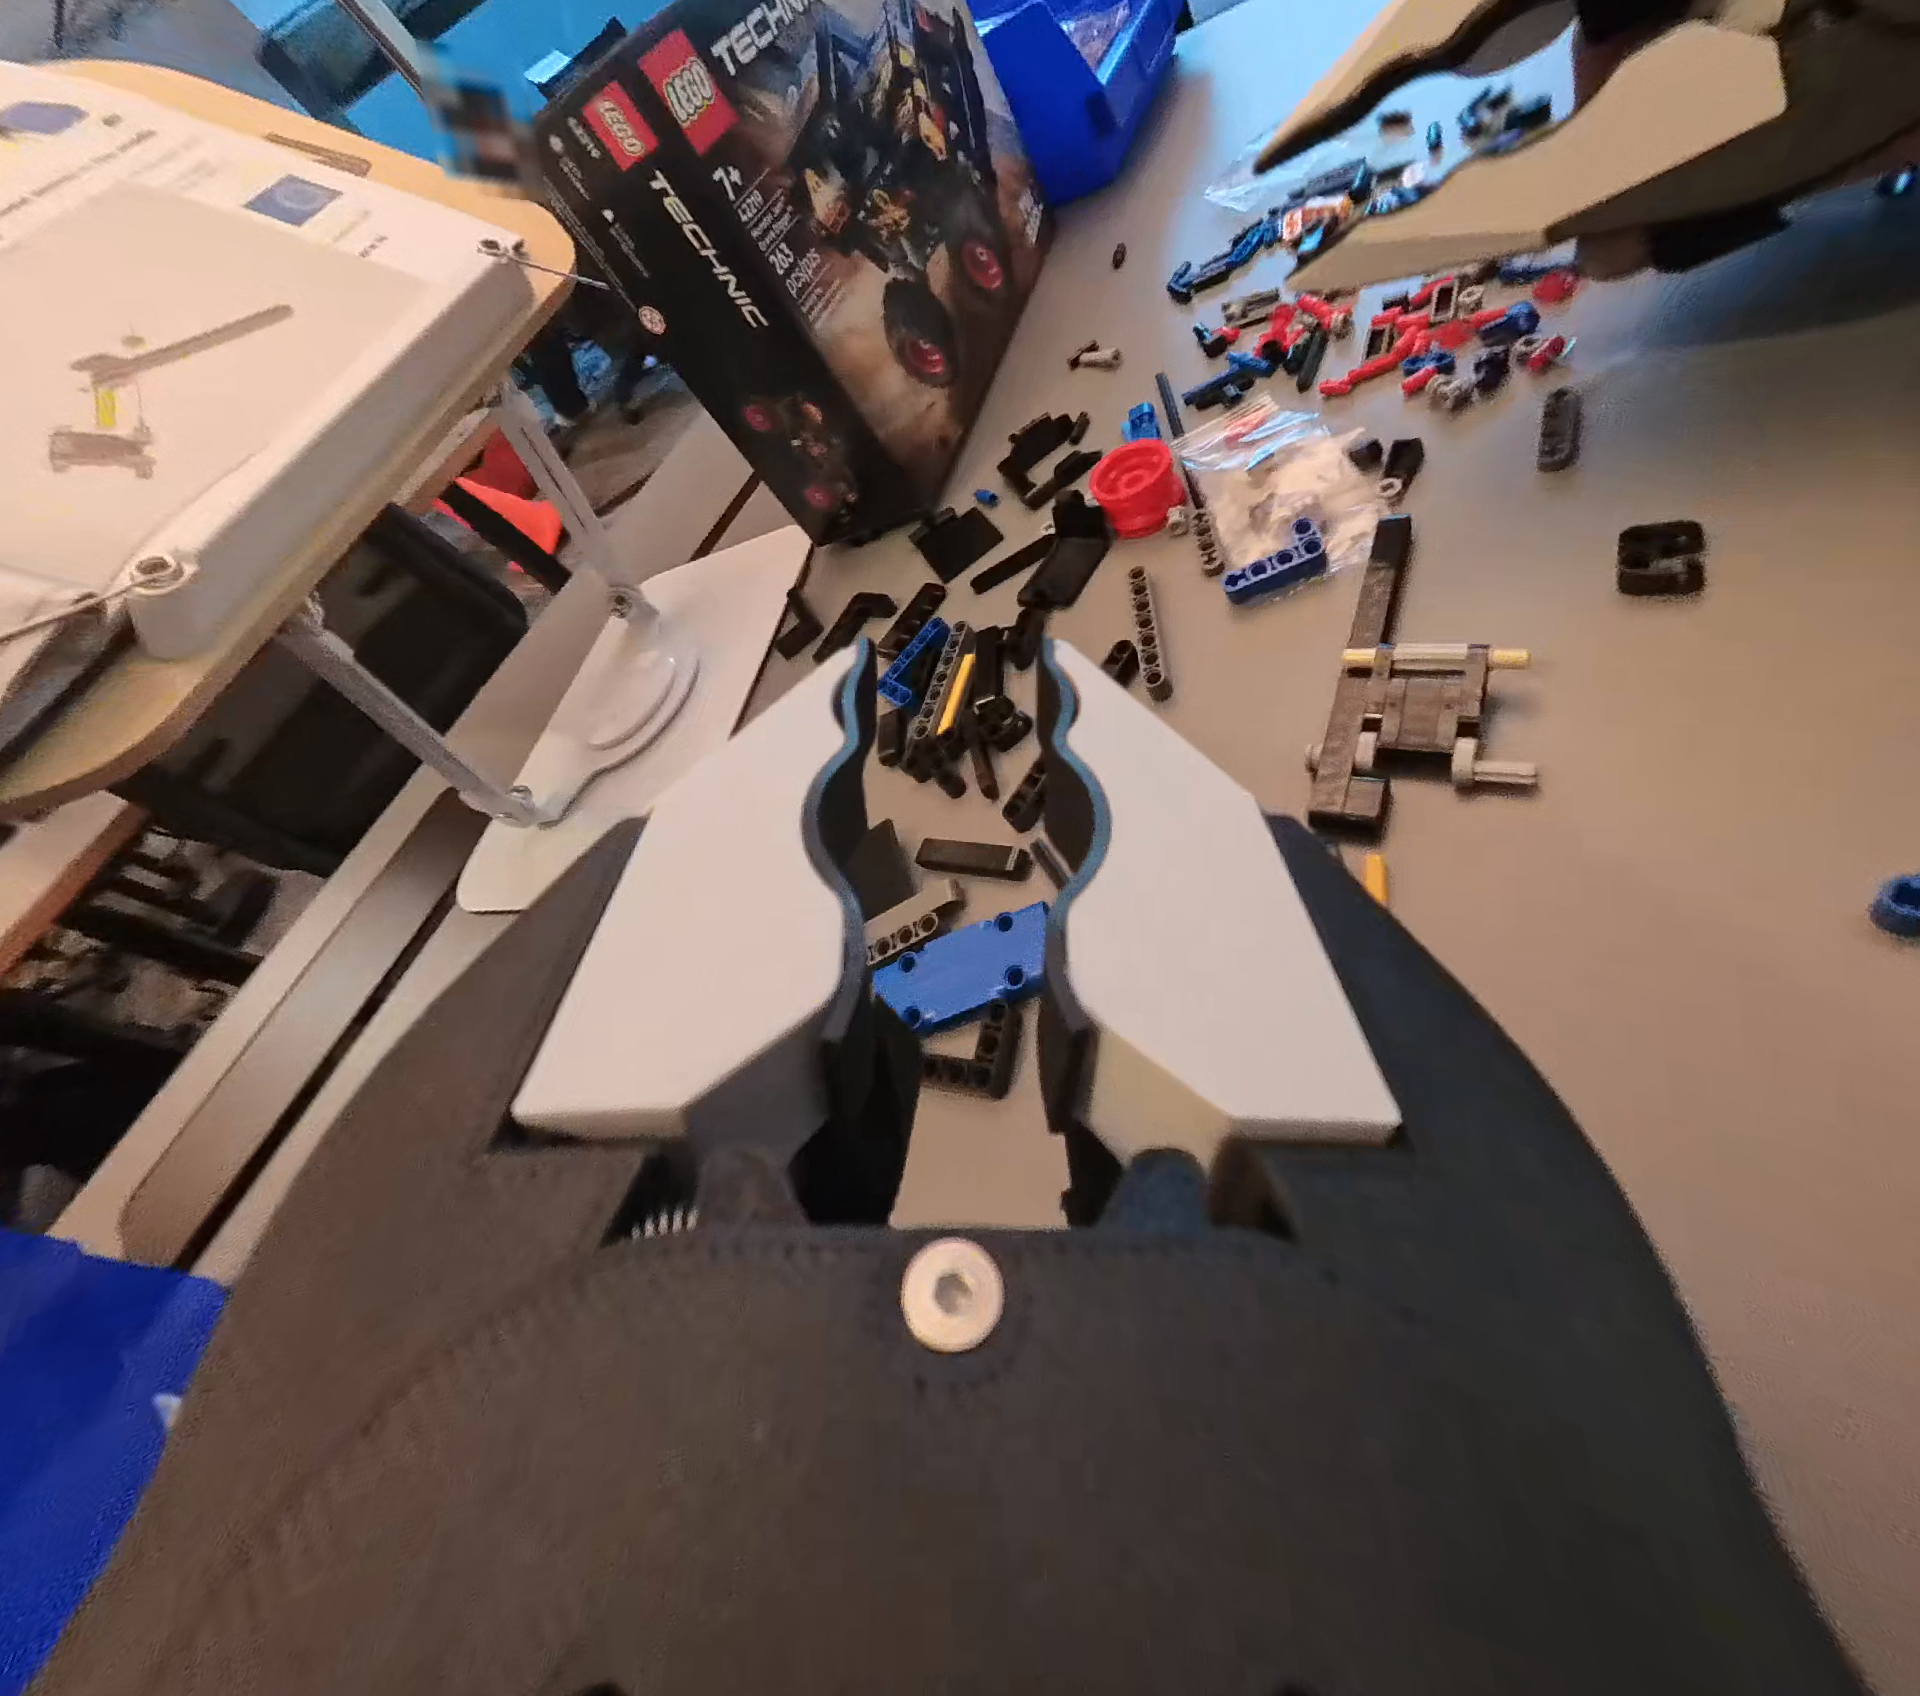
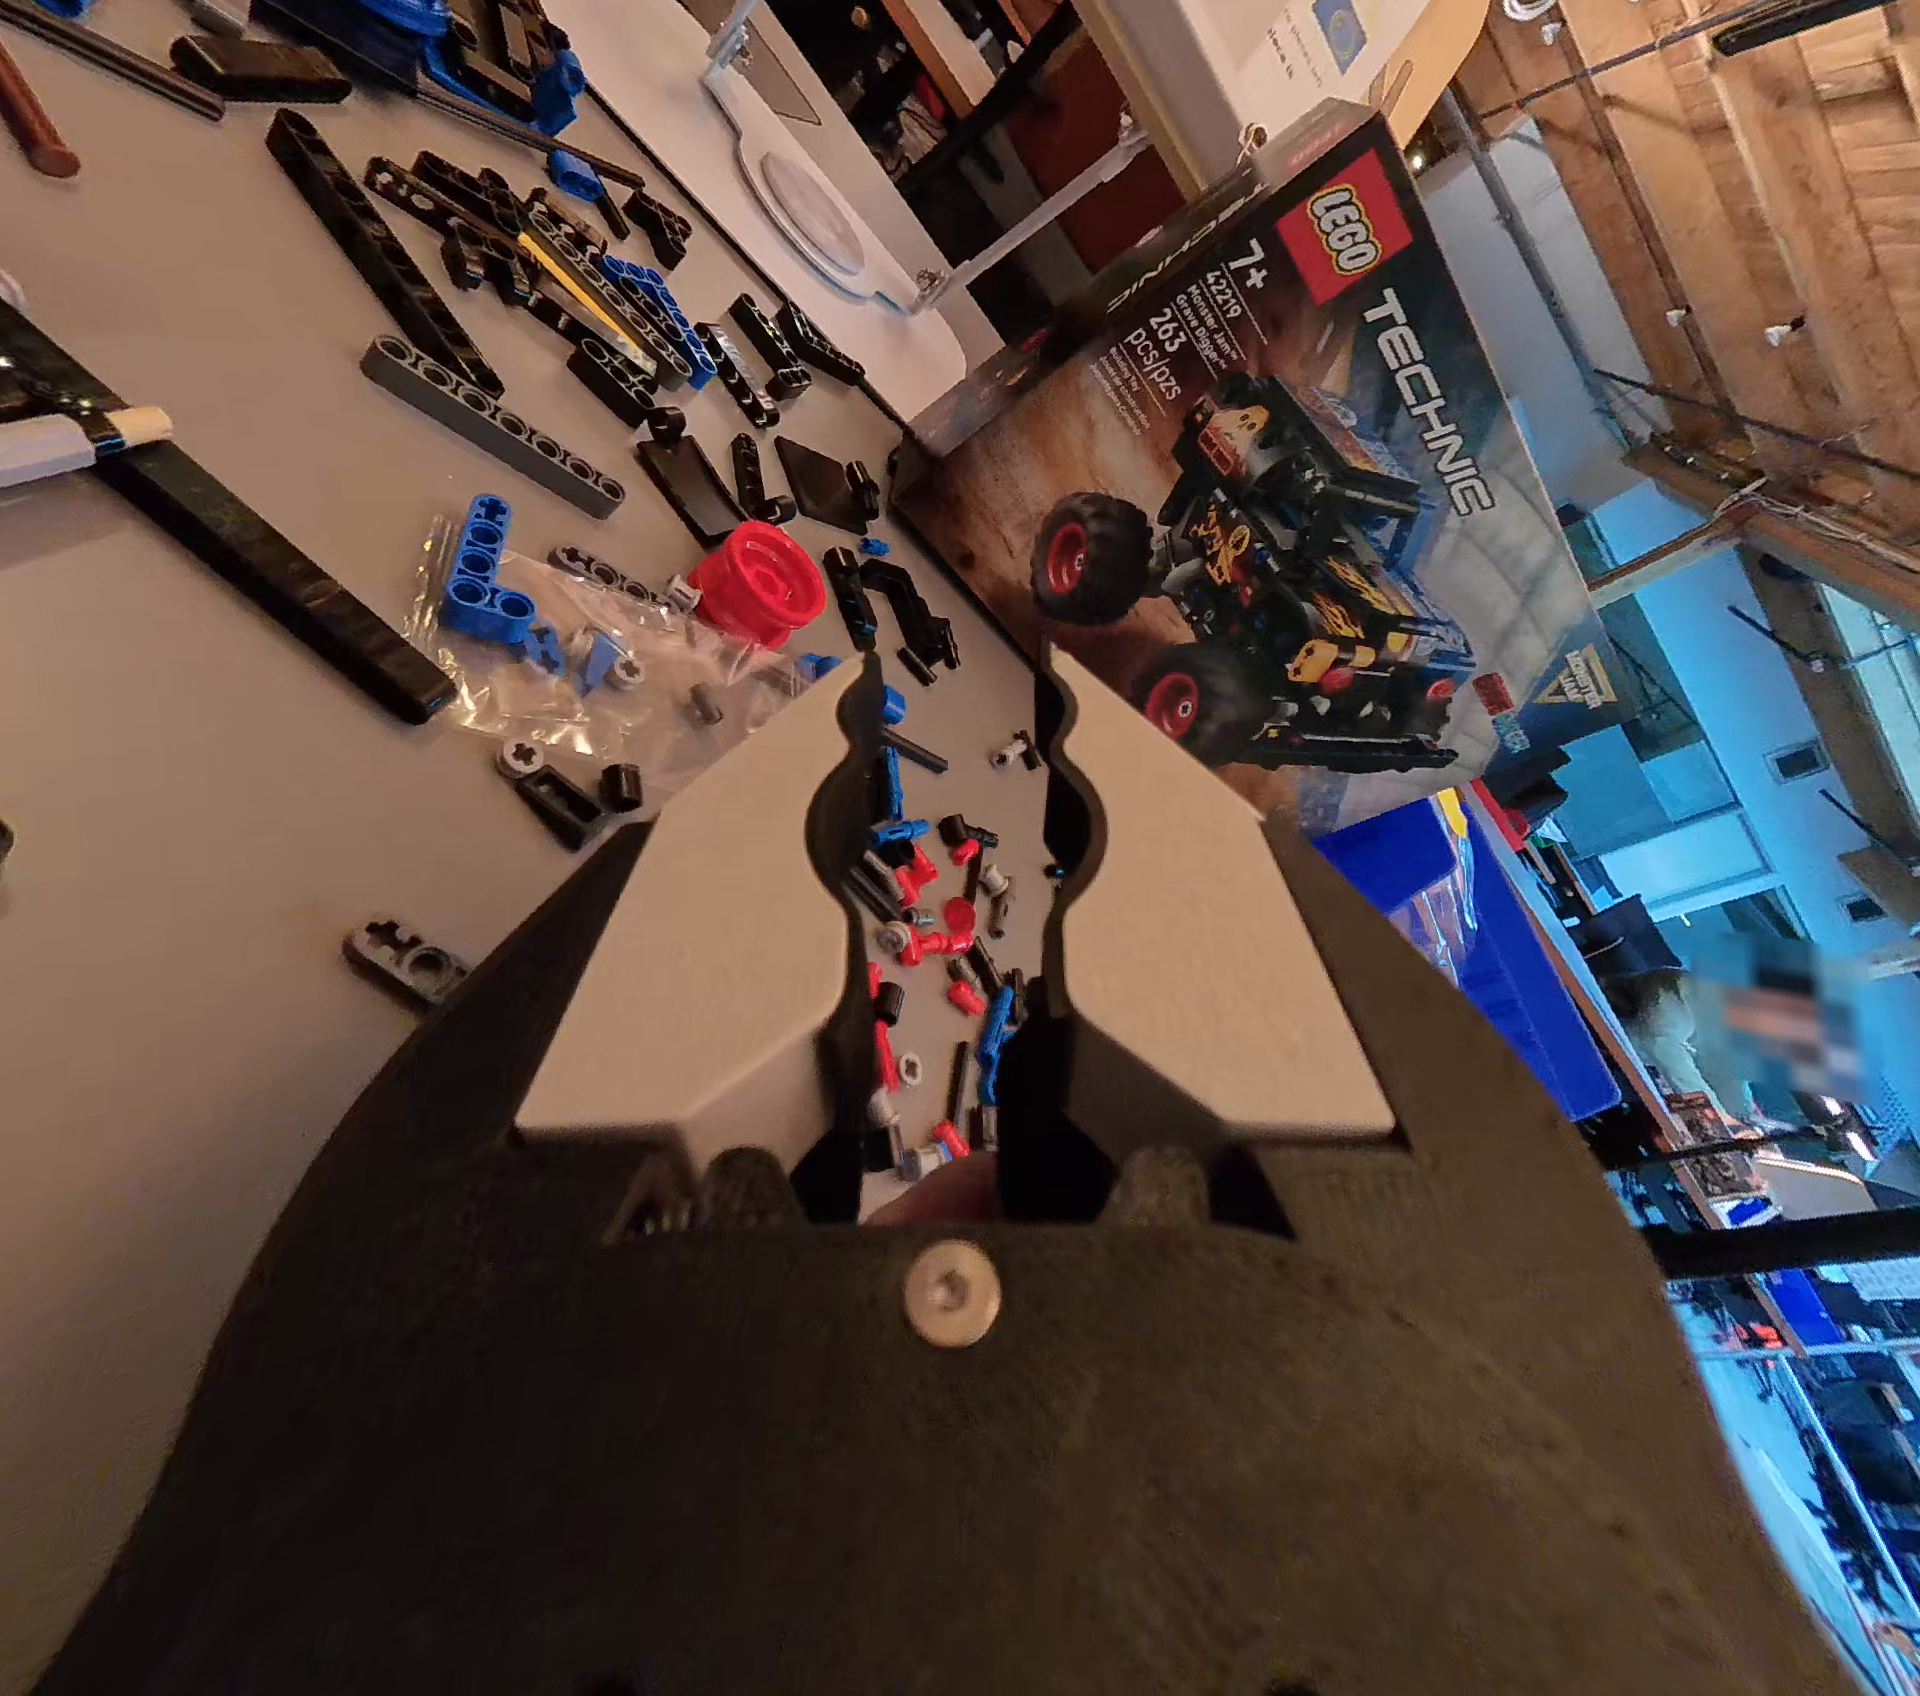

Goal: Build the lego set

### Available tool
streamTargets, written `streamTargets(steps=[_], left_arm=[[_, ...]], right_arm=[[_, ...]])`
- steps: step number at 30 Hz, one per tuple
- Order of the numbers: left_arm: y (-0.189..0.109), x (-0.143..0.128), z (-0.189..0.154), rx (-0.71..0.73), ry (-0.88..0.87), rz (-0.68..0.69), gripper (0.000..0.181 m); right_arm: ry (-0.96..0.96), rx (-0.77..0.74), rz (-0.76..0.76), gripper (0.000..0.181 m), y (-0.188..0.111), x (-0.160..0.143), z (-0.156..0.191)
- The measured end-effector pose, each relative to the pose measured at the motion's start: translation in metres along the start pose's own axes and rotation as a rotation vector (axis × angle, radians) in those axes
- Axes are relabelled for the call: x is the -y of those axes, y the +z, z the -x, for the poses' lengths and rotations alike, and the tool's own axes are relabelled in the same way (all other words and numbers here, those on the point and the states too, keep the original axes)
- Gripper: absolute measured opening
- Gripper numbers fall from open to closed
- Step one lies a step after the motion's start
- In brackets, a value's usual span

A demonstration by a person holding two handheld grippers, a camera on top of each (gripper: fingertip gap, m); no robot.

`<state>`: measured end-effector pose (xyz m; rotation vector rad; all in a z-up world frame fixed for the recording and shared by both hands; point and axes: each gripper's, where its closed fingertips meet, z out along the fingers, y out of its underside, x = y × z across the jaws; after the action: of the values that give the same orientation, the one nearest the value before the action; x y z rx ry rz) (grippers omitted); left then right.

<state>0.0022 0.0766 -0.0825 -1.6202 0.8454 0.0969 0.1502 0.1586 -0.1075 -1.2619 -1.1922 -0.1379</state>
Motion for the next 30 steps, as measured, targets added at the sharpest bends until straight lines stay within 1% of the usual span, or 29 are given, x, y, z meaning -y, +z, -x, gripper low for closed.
streamTargets(steps=[3, 5, 7, 9, 10, 12, 14, 16, 17, 18, 20, 22, 23, 25, 26, 27, 28, 29, 30], left_arm=[[-0.002, 0.004, -0.004, 0.012, 0.026, -0.025, 0.026], [-0.004, 0.005, 0.004, 0.056, 0.030, -0.037, 0.024], [-0.004, 0.003, 0.011, 0.088, -0.009, -0.028, 0.025], [0.000, 0.008, 0.007, 0.086, -0.010, -0.025, 0.026], [0.003, 0.012, 0.002, 0.086, 0.026, -0.023, 0.027], [0.007, 0.016, -0.004, 0.103, 0.103, -0.012, 0.026], [0.009, 0.014, -0.005, 0.134, 0.133, 0.020, 0.027], [0.006, 0.011, 0.000, 0.200, 0.167, 0.059, 0.029], [0.006, 0.011, 0.001, 0.225, 0.162, 0.065, 0.029], [0.008, 0.013, 0.001, 0.246, 0.156, 0.070, 0.029], [0.016, 0.020, 0.001, 0.301, 0.176, 0.082, 0.031], [0.028, 0.033, -0.010, 0.311, 0.199, 0.068, 0.033], [0.034, 0.038, -0.015, 0.318, 0.226, 0.067, 0.033], [0.043, 0.040, -0.030, 0.291, 0.272, 0.076, 0.033], [0.046, 0.038, -0.035, 0.284, 0.303, 0.087, 0.033], [0.047, 0.037, -0.036, 0.288, 0.329, 0.094, 0.033], [0.048, 0.036, -0.034, 0.298, 0.328, 0.101, 0.033], [0.049, 0.034, -0.031, 0.301, 0.303, 0.105, 0.034], [0.051, 0.033, -0.026, 0.312, 0.280, 0.113, 0.037]], right_arm=[[0.015, -0.005, 0.006, 0.028, 0.002, -0.001, -0.002], [0.018, -0.005, 0.006, 0.029, 0.003, 0.000, -0.002], [0.004, -0.027, -0.024, 0.029, -0.001, 0.007, -0.003], [-0.004, -0.074, -0.090, 0.028, -0.014, 0.021, -0.011], [-0.008, -0.113, -0.119, 0.027, -0.024, 0.028, -0.019], [0.055, -0.215, -0.142, 0.027, -0.059, 0.028, -0.043], [0.131, -0.296, -0.156, 0.024, -0.102, 0.012, -0.061], [0.225, -0.355, -0.143, 0.023, -0.134, -0.020, -0.069], [0.267, -0.384, -0.187, 0.025, -0.147, -0.026, -0.071], [0.245, -0.420, -0.254, 0.018, -0.160, -0.019, -0.073], [0.196, -0.450, -0.249, 0.023, -0.165, -0.023, -0.070], [0.136, -0.504, -0.315, 0.021, -0.176, -0.019, -0.068], [0.146, -0.526, -0.341, 0.021, -0.184, -0.020, -0.071], [0.221, -0.546, -0.350, 0.020, -0.198, -0.030, -0.081], [0.303, -0.523, -0.318, 0.021, -0.201, -0.044, -0.087], [0.394, -0.493, -0.286, 0.025, -0.202, -0.061, -0.093], [0.456, -0.484, -0.281, 0.025, -0.204, -0.071, -0.100], [0.476, -0.473, -0.290, 0.024, -0.204, -0.072, -0.108], [0.475, -0.454, -0.298, 0.024, -0.200, -0.067, -0.118]])
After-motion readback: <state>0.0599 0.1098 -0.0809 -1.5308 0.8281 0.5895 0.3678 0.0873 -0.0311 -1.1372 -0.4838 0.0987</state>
